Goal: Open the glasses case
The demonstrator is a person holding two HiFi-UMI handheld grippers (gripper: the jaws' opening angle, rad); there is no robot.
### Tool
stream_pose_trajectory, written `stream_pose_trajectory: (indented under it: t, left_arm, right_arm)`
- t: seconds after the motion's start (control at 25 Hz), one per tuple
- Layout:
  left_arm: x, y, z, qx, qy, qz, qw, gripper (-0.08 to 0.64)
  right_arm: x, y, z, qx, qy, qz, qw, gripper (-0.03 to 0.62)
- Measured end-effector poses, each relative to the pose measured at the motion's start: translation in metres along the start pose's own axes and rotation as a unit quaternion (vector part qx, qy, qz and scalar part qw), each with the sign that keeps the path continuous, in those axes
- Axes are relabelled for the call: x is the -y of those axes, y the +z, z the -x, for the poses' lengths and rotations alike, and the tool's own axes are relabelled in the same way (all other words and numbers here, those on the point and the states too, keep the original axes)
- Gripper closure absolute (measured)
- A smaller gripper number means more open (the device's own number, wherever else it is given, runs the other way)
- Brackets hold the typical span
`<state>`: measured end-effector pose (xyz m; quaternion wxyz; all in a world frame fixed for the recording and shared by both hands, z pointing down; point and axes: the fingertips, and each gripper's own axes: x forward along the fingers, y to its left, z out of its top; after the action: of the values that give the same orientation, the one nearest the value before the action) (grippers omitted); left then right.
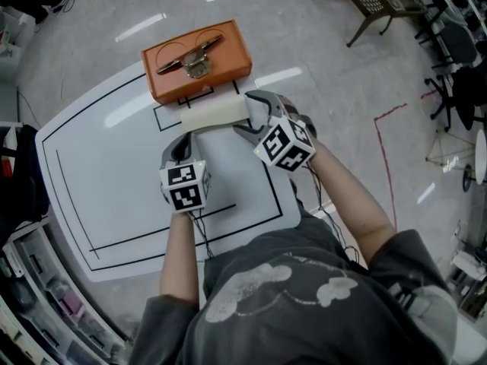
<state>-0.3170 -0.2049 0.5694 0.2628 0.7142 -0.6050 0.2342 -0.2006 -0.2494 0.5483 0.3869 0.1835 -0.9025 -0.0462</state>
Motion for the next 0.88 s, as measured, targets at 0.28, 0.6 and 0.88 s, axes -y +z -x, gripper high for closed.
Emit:
stream_pose_trajectory:
  t: [0.28, 0.6, 0.88]
  left_arm:
    - [0.001, -0.002, -0.001, -0.008, 0.001, 0.002, 1.0, 0.557]
    - [0.009, -0.005, -0.001, -0.023, -0.01, -0.025, 0.9994, 0.557]
    - [0.007, -0.004, -0.001, -0.019, -0.01, -0.017, 0.9996, 0.557]
  right_arm:
    - [-0.007, 0.001, -0.018, -0.025, 0.032, 0.062, 0.997, 0.259]
    - [-0.006, -0.004, -0.027, -0.047, 0.034, 0.093, 0.994, 0.292]
    - [-0.006, -0.003, -0.028, -0.057, 0.054, 0.105, 0.991, 0.305]
